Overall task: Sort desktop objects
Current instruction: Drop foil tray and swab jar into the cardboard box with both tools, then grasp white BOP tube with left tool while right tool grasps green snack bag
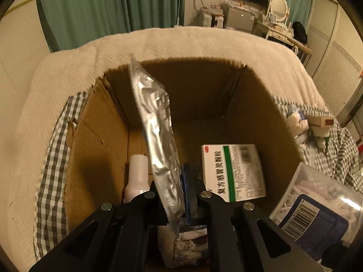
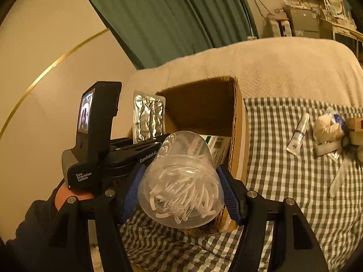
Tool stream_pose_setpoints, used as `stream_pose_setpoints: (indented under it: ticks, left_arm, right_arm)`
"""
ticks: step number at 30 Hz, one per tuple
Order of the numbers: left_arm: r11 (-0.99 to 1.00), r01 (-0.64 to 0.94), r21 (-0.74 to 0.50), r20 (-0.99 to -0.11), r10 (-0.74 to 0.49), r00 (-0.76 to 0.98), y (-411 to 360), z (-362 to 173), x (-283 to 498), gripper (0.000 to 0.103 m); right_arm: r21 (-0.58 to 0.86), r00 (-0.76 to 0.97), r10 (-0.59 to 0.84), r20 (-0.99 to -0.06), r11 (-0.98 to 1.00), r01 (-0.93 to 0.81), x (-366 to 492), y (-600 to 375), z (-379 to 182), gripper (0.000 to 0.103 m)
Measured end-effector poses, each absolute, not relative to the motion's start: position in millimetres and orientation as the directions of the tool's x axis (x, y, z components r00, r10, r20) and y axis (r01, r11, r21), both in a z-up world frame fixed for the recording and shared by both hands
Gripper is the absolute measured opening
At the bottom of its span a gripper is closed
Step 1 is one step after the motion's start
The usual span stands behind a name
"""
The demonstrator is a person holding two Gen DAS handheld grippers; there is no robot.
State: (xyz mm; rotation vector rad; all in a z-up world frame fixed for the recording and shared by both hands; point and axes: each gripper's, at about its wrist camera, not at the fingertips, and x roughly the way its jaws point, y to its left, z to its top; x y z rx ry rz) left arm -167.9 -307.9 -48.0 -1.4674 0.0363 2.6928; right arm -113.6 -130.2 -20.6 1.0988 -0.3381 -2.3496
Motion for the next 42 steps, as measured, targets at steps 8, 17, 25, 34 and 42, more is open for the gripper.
stream_pose_setpoints:
  ticks: [8, 17, 25, 34, 42]
  left_arm:
    - [-0.998, -0.033, 0.056, -0.815, -0.027, -0.578, -303.0, -44.8, -161.7, 0.090]
    - [-0.988, -0.083, 0.131, -0.745, -0.042, -0.666, -250.8, 5.4, -131.1, 0.095]
    - [-0.984, -0.178, 0.025, -0.709, 0.108, -0.697, -156.2, 32.0, -120.0, 0.100]
    - [-0.995, -0.094, 0.019, -0.720, 0.052, -0.692, -71.9, -24.8, -142.2, 0.100]
    - [-1.000, -0.027, 0.007, -0.766, 0.012, -0.643, -53.5, -95.8, -193.1, 0.100]
  right_arm:
    - [0.486, -0.552, -0.598, -0.582, -0.799, 0.354, -113.5, -114.1, -19.3, 0.086]
    - [0.404, -0.704, -0.457, -0.544, -0.878, 0.258, -86.2, -36.2, 12.5, 0.086]
    - [0.305, -0.798, -0.246, -0.551, -0.949, 0.082, -44.1, 74.5, 26.0, 0.086]
    - [0.190, -0.816, -0.086, -0.571, -0.981, -0.029, -24.5, 159.1, 12.0, 0.086]
    - [0.152, -0.774, -0.048, -0.631, -0.986, -0.063, -64.0, 197.6, -42.9, 0.086]
